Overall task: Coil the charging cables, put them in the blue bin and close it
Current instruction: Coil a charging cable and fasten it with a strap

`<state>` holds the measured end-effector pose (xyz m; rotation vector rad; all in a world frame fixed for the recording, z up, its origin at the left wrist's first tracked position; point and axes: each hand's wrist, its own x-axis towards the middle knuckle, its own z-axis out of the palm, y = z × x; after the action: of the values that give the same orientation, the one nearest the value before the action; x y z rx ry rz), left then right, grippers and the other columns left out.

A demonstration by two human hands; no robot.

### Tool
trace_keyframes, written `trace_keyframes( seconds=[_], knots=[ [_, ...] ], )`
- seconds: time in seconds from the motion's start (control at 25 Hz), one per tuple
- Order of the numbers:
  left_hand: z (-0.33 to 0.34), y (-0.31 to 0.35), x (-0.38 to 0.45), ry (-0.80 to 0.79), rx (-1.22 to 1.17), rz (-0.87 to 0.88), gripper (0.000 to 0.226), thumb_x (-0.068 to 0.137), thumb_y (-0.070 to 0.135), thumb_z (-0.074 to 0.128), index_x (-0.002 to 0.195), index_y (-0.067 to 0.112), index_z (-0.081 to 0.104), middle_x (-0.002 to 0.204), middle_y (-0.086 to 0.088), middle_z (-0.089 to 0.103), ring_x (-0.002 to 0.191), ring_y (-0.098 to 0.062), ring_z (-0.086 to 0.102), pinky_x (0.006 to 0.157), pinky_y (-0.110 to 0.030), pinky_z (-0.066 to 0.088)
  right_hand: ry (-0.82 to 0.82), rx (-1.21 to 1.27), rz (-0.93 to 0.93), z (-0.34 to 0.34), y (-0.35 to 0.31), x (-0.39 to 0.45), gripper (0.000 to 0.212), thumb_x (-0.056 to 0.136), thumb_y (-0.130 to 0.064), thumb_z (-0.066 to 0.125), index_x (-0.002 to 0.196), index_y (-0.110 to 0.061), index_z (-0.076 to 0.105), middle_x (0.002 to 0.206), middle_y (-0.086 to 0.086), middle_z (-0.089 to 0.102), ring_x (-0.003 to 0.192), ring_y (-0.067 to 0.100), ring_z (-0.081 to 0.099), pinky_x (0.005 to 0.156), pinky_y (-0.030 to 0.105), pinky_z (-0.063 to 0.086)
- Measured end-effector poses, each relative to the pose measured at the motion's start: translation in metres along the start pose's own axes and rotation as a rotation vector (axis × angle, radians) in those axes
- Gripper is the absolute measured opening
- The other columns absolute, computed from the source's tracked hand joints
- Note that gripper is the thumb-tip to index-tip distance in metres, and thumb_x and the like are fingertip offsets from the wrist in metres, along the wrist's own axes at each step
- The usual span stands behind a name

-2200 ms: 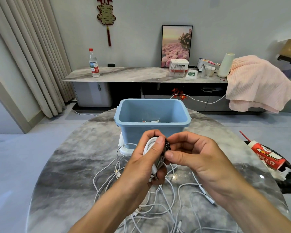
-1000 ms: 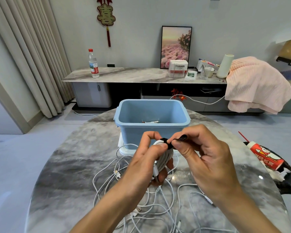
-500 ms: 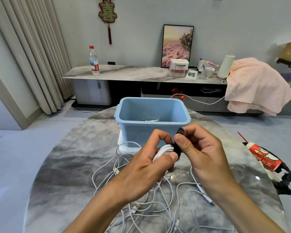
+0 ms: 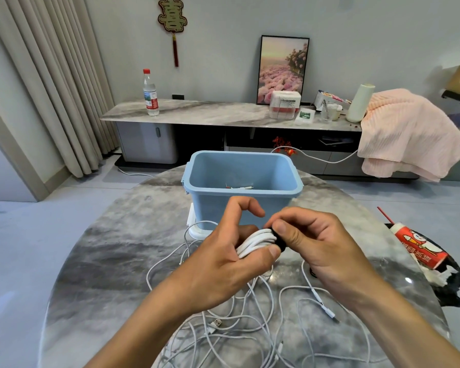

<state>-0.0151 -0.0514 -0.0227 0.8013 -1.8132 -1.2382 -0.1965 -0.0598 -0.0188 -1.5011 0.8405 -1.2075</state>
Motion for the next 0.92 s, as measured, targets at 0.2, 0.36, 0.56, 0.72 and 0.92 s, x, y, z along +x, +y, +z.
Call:
trace_keyframes(
  seconds=[0.2,0.36,0.56,0.72,0.92],
  knots=[
    [-0.004,0.003,-0.003,-0.147,-0.161,-0.03,0.041,0.086,0.027,0.061,0.119,0.031,0.035,0.078,-0.003,0.063,0.06,-0.014,0.047,0.057,-0.02,0.04,-0.29,-0.163,0.003,-0.013,-0.002,-0.002,0.034,0.1,-0.029,0.05,0.085,-0.005,0.069,0.089,0.002,0.055,0.09,0.013,0.057,0.084,0.017,0.045],
    [0.006,0.001,0.001,-0.092,-0.391,-0.102,0.033,0.083,0.032,0.062,0.11,0.032,0.044,0.076,-0.013,0.064,0.055,-0.021,0.043,0.05,-0.025,0.032,-0.312,0.176,0.175,-0.006,-0.003,-0.006,0.043,0.093,-0.049,0.056,0.095,-0.008,0.07,0.095,0.006,0.058,0.082,0.028,0.053,0.076,0.026,0.047],
    [0.011,0.004,0.01,0.085,-0.68,-0.397,0.04,0.091,0.05,0.056,0.111,0.016,0.06,0.083,-0.019,0.067,0.06,-0.027,0.06,0.054,-0.03,0.042,-0.149,0.046,0.165,0.003,0.002,-0.002,0.025,0.089,-0.023,0.064,0.097,0.001,0.068,0.071,0.002,0.063,0.06,0.019,0.053,0.066,0.031,0.044],
    [-0.004,0.0,0.011,0.248,-0.482,-0.59,0.067,0.091,0.069,0.033,0.112,0.014,0.063,0.093,-0.02,0.074,0.073,-0.031,0.069,0.061,-0.033,0.054,0.157,0.162,0.233,0.006,-0.007,0.007,0.022,0.076,-0.022,0.07,0.087,-0.003,0.075,0.079,0.011,0.073,0.062,0.016,0.065,0.057,0.025,0.052],
    [-0.02,-0.004,0.015,0.614,-0.407,-0.59,0.045,0.097,0.055,0.043,0.11,0.016,0.061,0.102,-0.013,0.073,0.08,-0.022,0.065,0.064,-0.033,0.049,0.417,0.326,0.337,0.003,-0.027,0.08,0.027,0.083,-0.03,0.071,0.091,-0.005,0.068,0.077,0.01,0.07,0.059,0.017,0.066,0.052,0.027,0.058]
  ],
)
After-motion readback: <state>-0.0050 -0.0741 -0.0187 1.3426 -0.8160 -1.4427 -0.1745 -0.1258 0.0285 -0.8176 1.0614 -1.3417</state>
